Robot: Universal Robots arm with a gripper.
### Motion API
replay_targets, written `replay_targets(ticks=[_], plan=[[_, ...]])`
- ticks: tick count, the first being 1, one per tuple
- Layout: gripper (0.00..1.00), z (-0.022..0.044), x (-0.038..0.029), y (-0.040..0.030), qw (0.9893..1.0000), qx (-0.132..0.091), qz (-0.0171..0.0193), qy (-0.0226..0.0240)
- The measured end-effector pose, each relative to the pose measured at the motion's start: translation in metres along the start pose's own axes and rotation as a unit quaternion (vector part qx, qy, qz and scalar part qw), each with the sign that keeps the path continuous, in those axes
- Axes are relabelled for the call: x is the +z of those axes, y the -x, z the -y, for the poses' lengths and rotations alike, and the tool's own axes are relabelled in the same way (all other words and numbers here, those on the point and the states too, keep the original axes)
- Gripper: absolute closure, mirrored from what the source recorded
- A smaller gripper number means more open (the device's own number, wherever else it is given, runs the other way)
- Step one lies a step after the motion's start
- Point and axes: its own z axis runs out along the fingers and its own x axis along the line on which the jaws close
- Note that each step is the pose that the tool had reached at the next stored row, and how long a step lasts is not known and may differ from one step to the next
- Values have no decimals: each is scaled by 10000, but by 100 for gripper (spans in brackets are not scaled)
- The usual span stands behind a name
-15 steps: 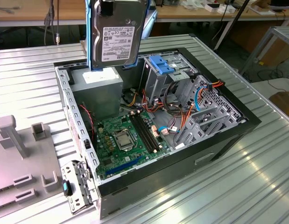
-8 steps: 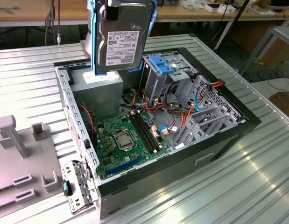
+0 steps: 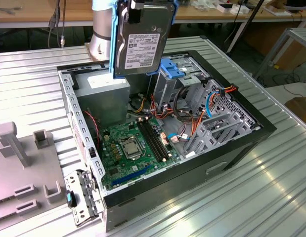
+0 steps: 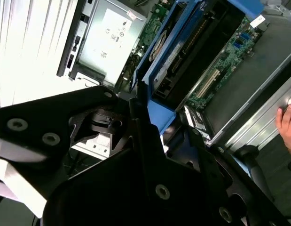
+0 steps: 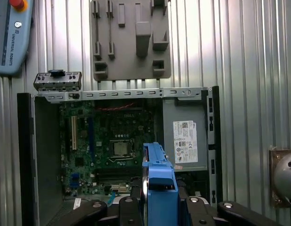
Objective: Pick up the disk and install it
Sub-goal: 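Pick up the disk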
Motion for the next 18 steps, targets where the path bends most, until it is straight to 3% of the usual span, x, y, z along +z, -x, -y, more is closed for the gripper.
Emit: replay_targets(ticks=[5,11,13,15,18], plan=[[63,34,30,-45,10000,14,0,-10],[63,63,81,-185,10000,16,1,-15],[63,99,93,-205,10000,16,2,-16],[63,177,111,-226,10000,16,-2,-15],[63,220,143,-286,10000,15,-2,-15]])
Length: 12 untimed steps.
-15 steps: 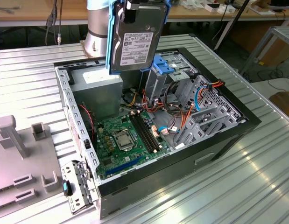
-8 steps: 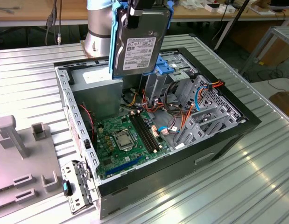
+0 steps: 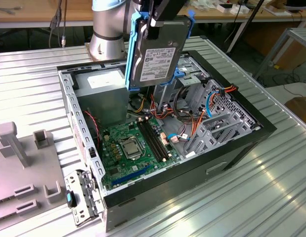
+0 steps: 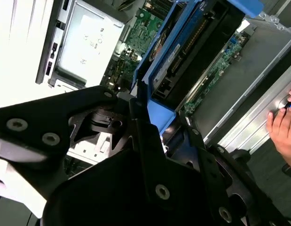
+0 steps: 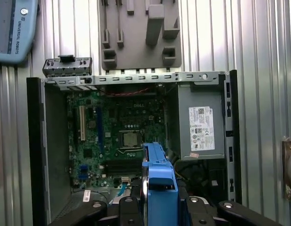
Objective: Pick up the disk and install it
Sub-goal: 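Pick up the disk, then insert the disk into the insertion slot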
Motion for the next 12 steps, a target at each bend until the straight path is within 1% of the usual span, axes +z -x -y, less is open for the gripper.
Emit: replay_targets(ticks=[2,6,12], plan=[[63,20,12,-23,10000,0,1,-1],[63,21,11,-23,10000,1,2,0],[63,21,11,-23,10000,1,12,0]])
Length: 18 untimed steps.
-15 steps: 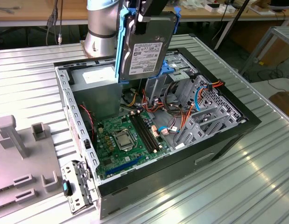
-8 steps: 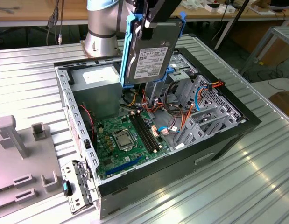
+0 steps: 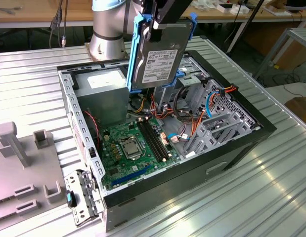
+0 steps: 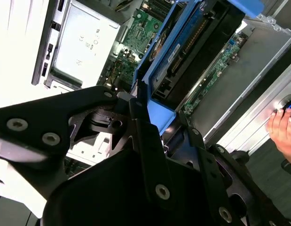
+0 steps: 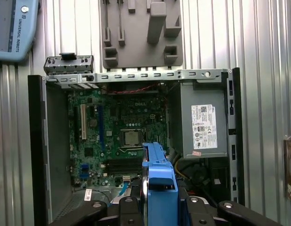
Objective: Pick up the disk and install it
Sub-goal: 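Insert the disk into the insertion slot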
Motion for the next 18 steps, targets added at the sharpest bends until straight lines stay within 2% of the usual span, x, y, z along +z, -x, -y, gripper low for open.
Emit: replay_targets(ticks=[7,8,10,12,18], plan=[[63,7,0,0,10000,-1,5,0],[63,23,0,1,10000,-1,5,0],[63,105,1,5,10000,0,5,0],[63,248,4,7,10000,0,5,0],[63,290,15,-72,10000,10,3,0]])
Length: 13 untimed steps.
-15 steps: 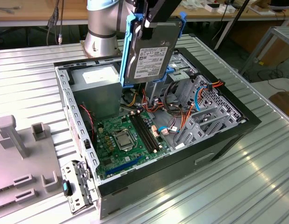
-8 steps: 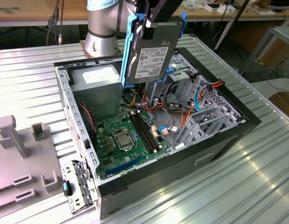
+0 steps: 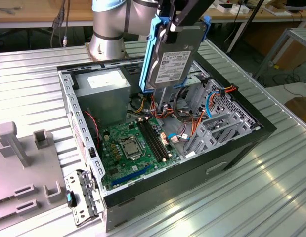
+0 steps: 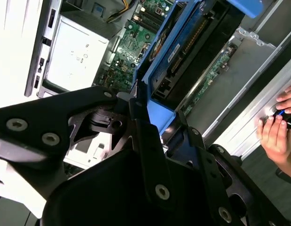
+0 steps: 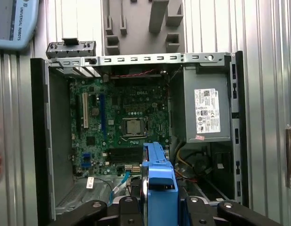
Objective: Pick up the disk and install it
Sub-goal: 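Insert the disk into the insertion slot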
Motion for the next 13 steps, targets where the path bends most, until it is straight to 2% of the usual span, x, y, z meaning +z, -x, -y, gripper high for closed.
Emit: replay_targets(ticks=[3,5,13], plan=[[63,15,13,-46,10000,1,0,0],[63,35,32,-109,10000,0,0,0],[63,100,78,-276,10000,1,0,0]])
